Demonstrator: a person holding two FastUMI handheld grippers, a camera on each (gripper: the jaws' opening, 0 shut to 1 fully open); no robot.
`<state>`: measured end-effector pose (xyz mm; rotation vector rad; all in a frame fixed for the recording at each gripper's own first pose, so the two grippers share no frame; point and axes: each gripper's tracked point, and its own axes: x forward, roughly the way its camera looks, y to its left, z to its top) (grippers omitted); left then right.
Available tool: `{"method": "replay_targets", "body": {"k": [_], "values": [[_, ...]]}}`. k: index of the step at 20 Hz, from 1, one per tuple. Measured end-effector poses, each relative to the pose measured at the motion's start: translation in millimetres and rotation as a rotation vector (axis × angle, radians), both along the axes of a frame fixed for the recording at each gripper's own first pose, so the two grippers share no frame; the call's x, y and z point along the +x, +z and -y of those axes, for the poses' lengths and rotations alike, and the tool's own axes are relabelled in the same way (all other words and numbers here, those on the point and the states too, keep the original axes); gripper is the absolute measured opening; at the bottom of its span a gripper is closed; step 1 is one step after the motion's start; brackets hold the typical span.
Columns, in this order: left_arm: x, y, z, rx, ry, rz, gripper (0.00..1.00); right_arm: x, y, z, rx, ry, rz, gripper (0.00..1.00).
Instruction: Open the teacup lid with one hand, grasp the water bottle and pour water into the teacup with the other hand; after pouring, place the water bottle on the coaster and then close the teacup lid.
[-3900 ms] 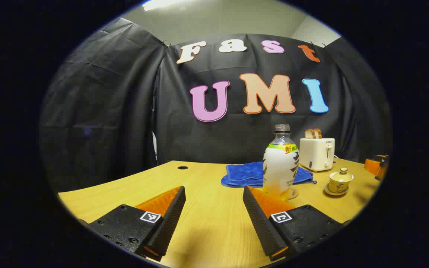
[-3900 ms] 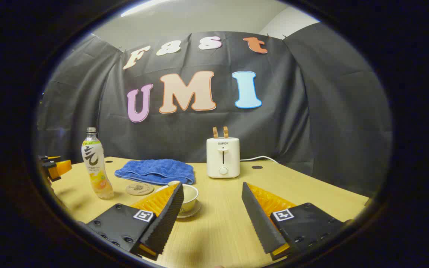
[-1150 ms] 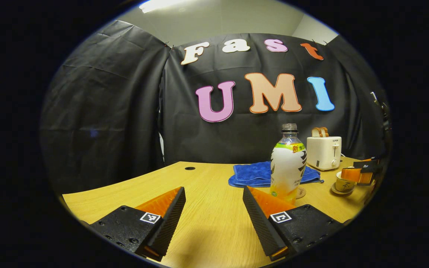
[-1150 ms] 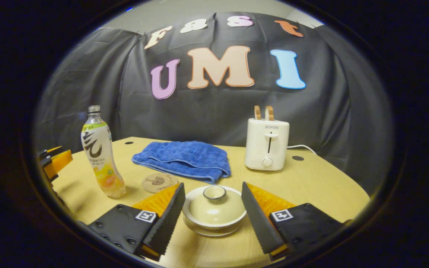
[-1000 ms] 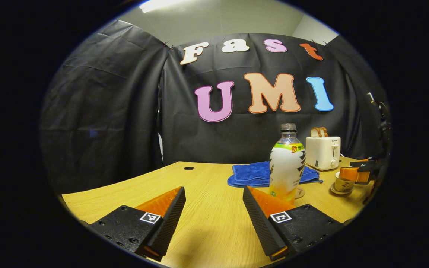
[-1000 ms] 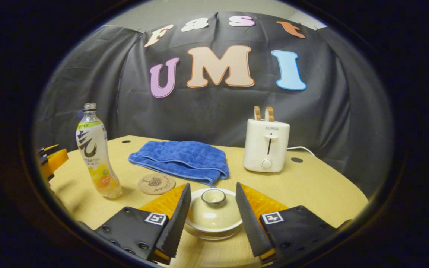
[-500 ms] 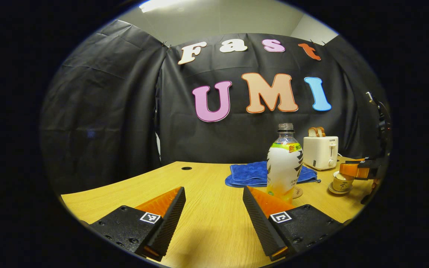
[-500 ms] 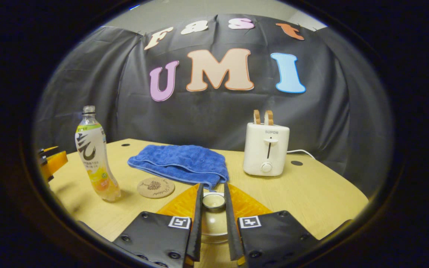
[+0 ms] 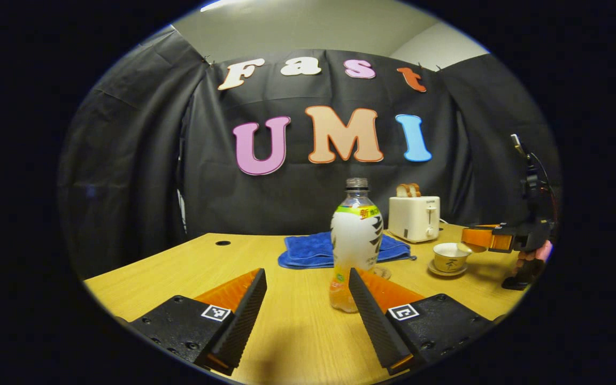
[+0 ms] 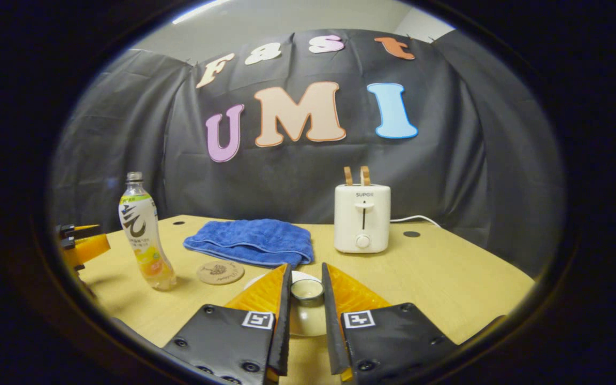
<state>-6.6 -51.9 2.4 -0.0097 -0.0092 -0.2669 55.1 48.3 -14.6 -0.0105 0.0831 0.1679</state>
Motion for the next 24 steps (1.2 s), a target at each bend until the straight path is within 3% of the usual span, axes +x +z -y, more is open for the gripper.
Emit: {"method": "replay_targets", "body": {"k": [9, 15, 24], "values": [[18, -10, 42, 0.014, -0.097, -0.062, 0.90, -32, -3, 27, 0.003, -0.032, -0.008, 0.32], [40, -15, 65, 0.030, -0.112, -0.100, 0.91, -46, 12, 38, 0.015, -0.048, 0.067, 0.33], [66, -17, 82, 0.046, -0.107, -0.115, 0.87, -55, 13, 61, 0.015, -0.069, 0.071, 0.34]]}}
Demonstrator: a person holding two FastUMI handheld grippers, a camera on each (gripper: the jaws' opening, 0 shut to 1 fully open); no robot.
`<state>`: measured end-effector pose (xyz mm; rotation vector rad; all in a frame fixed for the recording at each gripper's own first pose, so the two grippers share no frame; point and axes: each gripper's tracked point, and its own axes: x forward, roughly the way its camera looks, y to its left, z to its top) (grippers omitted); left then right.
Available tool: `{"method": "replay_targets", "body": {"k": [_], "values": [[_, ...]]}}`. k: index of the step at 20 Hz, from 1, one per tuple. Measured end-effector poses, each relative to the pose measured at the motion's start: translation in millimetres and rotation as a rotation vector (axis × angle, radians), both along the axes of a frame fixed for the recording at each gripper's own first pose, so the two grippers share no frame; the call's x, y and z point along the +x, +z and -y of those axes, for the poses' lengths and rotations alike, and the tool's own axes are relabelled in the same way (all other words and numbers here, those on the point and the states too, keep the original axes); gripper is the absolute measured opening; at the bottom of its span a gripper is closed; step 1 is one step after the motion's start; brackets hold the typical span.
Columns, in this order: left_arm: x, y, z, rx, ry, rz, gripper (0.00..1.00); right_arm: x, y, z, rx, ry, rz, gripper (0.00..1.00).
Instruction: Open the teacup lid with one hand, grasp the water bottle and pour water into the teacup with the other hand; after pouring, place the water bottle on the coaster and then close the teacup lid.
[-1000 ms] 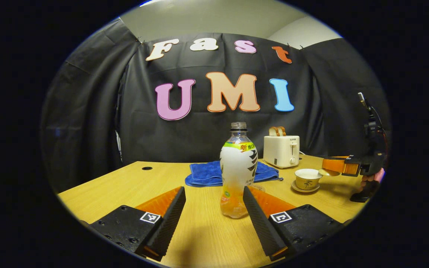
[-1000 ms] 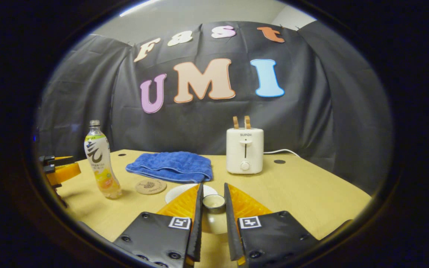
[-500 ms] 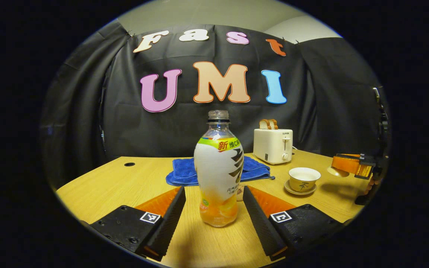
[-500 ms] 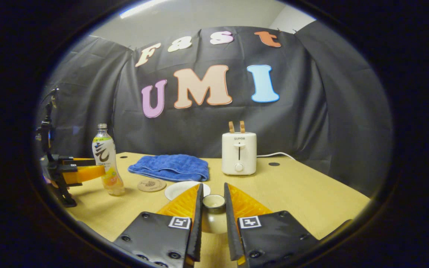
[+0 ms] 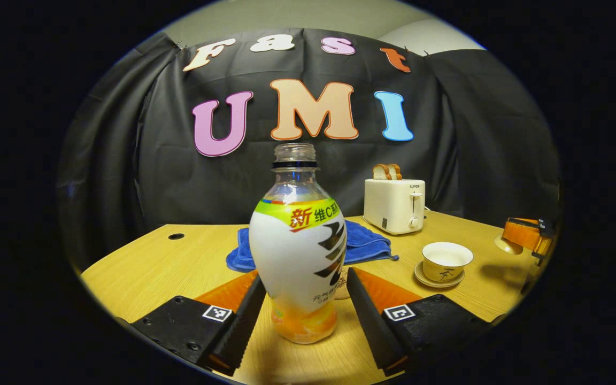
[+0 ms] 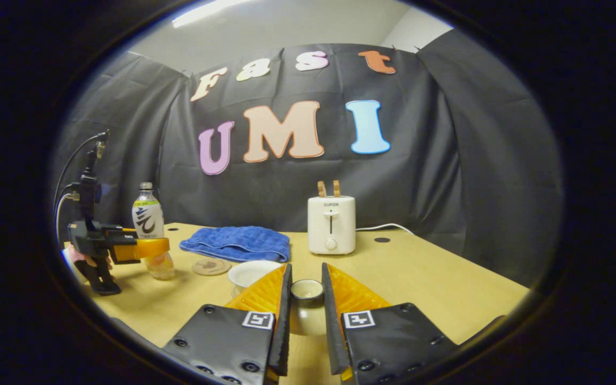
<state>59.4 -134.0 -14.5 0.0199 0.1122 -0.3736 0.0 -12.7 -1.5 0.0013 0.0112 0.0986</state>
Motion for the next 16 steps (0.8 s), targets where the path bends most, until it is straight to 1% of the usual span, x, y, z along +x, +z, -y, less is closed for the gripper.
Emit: {"method": "replay_targets", "body": {"k": [1, 2, 3, 4, 6, 7, 9, 10, 12, 14, 16], "values": [[2, 0, 0, 0.004, 0.007, 0.003, 0.85, -1, 0, 2, 0.000, 0.000, 0.000, 0.34], [5, 0, -2, 0.002, 0.013, 0.008, 0.79, -1, 1, 5, 0.001, -0.006, 0.000, 0.32], [4, 1, -3, 0.006, 0.017, 0.007, 0.72, 0, 1, 10, 0.000, -0.017, 0.002, 0.32], [6, -2, 1, 0.015, 0.018, 0.003, 0.66, 1, 0, 14, 0.001, -0.025, 0.002, 0.34], [8, -2, 4, 0.040, 0.020, 0.001, 0.62, 1, 1, 18, 0.000, -0.034, 0.002, 0.32], [8, 0, 5, 0.065, 0.016, 0.003, 0.61, 1, 1, 21, 0.000, -0.039, 0.003, 0.32], [12, 16, 8, 0.138, 0.019, 0.051, 0.60, 1, 2, 24, 0.000, -0.047, 0.003, 0.32], [14, 22, 7, 0.199, 0.022, 0.074, 0.57, 1, 2, 25, 0.000, -0.049, 0.003, 0.32], [19, 37, 5, 0.348, 0.027, 0.140, 0.57, 2, 2, 26, -0.001, -0.051, 0.003, 0.32], [24, 50, 3, 0.522, 0.029, 0.212, 0.57, 2, 2, 30, -0.001, -0.060, 0.004, 0.32], [28, 55, 7, 0.693, 0.008, 0.284, 0.58, 3, 3, 35, -0.001, -0.072, 0.005, 0.32]]}}
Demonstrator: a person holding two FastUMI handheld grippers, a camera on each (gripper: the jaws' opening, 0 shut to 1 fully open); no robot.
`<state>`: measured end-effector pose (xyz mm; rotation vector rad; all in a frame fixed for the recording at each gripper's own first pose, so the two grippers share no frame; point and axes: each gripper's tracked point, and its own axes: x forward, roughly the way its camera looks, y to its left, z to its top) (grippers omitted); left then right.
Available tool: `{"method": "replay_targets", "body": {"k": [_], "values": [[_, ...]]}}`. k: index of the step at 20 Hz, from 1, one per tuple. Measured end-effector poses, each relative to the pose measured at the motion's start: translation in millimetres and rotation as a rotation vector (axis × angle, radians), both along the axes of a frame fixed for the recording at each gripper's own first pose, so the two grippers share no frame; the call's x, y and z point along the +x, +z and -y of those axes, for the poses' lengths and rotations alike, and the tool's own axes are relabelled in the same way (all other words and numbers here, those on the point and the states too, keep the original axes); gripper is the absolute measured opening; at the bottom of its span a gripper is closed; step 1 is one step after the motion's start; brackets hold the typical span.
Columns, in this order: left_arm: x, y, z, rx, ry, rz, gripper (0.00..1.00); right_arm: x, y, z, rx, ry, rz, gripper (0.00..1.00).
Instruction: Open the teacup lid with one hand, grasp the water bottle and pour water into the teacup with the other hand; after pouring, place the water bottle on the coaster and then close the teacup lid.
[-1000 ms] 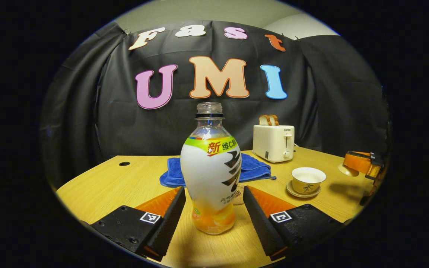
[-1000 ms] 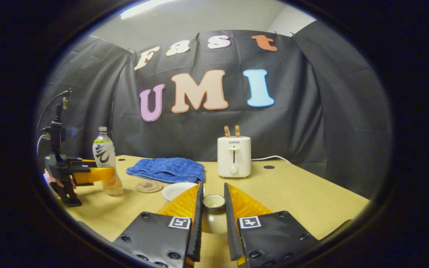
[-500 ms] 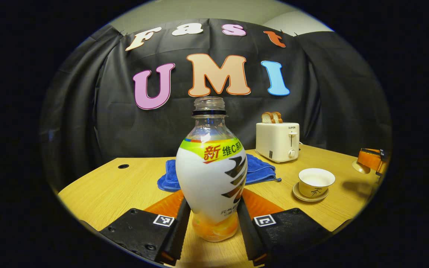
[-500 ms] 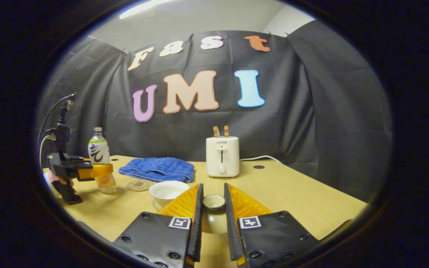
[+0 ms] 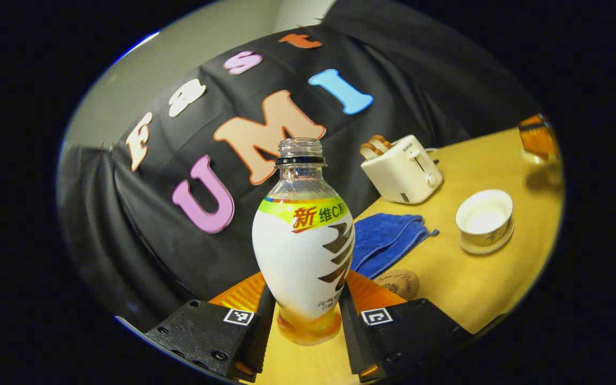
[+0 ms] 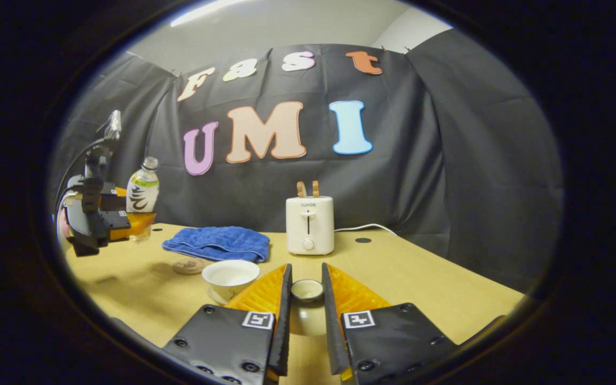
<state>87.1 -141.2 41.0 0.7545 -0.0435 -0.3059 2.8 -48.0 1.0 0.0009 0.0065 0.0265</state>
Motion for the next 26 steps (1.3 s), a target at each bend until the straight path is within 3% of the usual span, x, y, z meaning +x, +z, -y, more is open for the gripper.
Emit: {"method": "replay_targets", "body": {"k": [5, 9, 15, 26], "values": [[0, -22, 26, 0.320, -0.091, 0.038, 0.58, 1, 0, 9, -0.001, -0.020, 0.001, 0.32], [1, -41, 38, 0.515, -0.152, 0.033, 0.58, 1, 0, 13, -0.001, -0.028, 0.001, 0.32], [7, -56, 56, 0.725, -0.229, 0.021, 0.58, 1, 0, 15, -0.001, -0.034, 0.002, 0.32], [7, -62, 69, 1.051, -0.299, 0.055, 0.58, 2, 0, 15, -0.001, -0.033, 0.001, 0.32]]}}
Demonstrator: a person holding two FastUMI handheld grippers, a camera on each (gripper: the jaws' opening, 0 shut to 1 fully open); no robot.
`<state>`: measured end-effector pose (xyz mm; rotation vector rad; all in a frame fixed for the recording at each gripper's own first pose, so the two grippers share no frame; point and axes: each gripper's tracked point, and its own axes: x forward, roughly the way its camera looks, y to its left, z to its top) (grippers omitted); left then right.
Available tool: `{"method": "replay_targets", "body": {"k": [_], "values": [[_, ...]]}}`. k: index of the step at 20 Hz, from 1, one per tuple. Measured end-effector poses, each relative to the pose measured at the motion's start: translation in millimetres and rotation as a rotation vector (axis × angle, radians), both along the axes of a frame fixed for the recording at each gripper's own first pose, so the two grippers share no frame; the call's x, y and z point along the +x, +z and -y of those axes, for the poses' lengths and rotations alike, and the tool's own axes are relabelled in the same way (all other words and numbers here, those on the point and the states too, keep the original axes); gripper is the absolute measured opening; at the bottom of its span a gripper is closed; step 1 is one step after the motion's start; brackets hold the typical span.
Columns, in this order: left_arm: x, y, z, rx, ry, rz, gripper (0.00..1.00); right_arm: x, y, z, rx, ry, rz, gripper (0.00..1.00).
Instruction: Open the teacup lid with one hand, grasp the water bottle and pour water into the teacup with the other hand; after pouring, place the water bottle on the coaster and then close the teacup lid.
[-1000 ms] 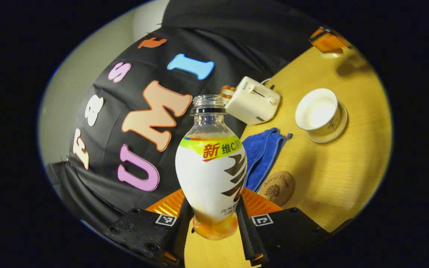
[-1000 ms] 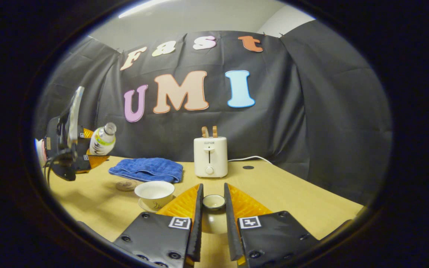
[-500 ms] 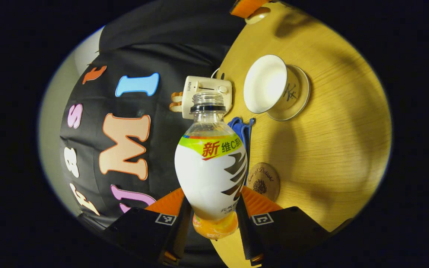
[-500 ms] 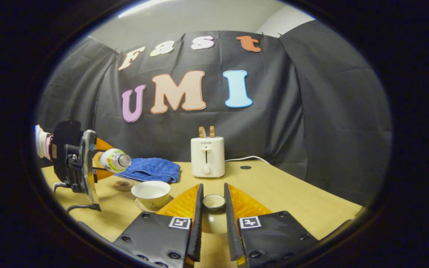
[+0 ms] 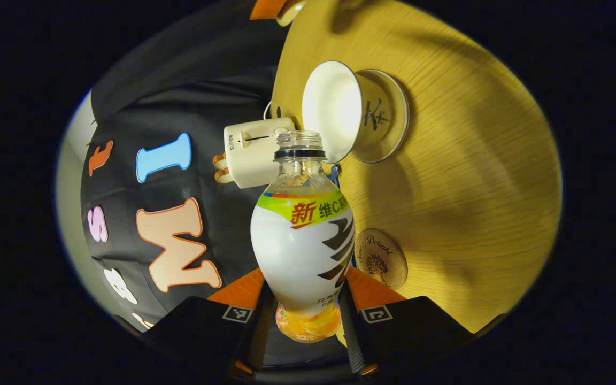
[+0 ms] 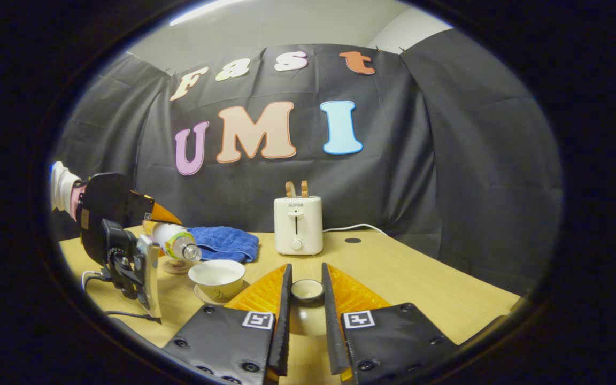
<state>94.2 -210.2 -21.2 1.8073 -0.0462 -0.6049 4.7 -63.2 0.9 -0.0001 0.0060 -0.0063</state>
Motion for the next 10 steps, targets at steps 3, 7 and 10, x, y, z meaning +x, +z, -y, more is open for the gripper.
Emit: {"method": "replay_targets", "body": {"k": [3, 7, 10], "values": [[-1.9, 2.3, 2.4, 0.058, -0.022, 0.010, 0.58, 0.4, -0.6, 0.1, 0.000, 0.000, 0.000, 0.32], [-1.5, 5.1, 5.4, 0.120, -0.043, 0.022, 0.59, 1.1, -0.8, 0.4, 0.000, 0.000, 0.001, 0.32], [0.7, 8.6, 5.8, 0.166, -0.052, 0.035, 0.60, 1.2, -0.8, 0.5, 0.000, 0.001, 0.001, 0.32]]}}
